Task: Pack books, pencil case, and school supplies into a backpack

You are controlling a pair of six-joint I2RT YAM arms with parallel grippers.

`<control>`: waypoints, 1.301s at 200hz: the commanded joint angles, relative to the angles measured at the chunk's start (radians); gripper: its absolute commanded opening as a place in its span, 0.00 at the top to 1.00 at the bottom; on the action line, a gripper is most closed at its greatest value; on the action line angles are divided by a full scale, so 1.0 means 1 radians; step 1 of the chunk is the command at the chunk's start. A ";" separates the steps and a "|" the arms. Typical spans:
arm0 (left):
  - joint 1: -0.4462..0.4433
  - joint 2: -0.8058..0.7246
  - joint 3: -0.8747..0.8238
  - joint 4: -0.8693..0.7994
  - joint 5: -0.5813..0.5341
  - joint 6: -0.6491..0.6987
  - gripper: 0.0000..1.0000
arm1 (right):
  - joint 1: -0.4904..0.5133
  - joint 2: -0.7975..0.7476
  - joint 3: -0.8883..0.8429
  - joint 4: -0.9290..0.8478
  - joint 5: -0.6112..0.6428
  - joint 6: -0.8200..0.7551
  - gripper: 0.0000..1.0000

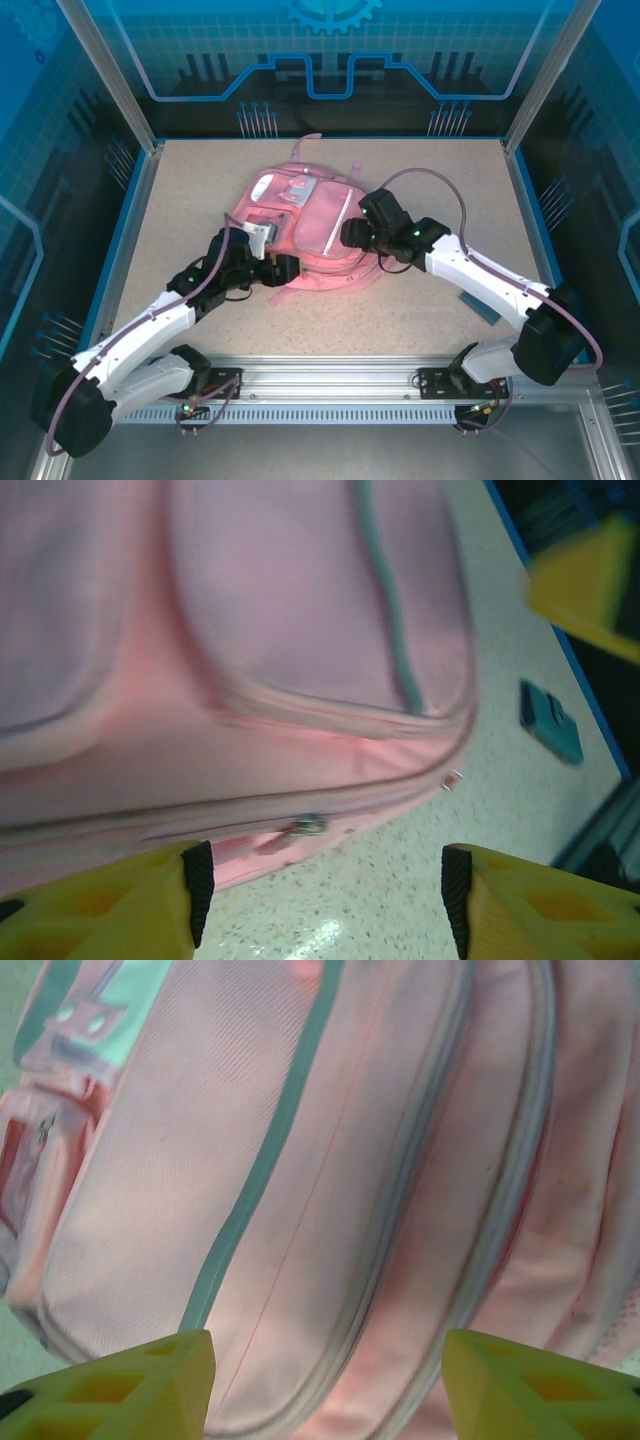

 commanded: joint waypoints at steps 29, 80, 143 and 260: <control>0.034 -0.005 -0.107 0.019 -0.108 -0.527 0.36 | 0.253 0.045 0.028 -0.071 0.159 -0.021 0.39; 0.036 0.076 -0.097 0.145 -0.154 -0.652 0.37 | 0.353 0.202 0.050 0.065 0.058 -0.026 0.48; 0.035 0.255 0.005 0.237 -0.128 -0.626 0.57 | 0.293 0.259 0.006 0.164 0.001 -0.017 0.52; 0.001 0.478 0.149 0.383 -0.003 -0.591 0.95 | 0.226 0.218 0.012 0.067 0.203 0.026 0.60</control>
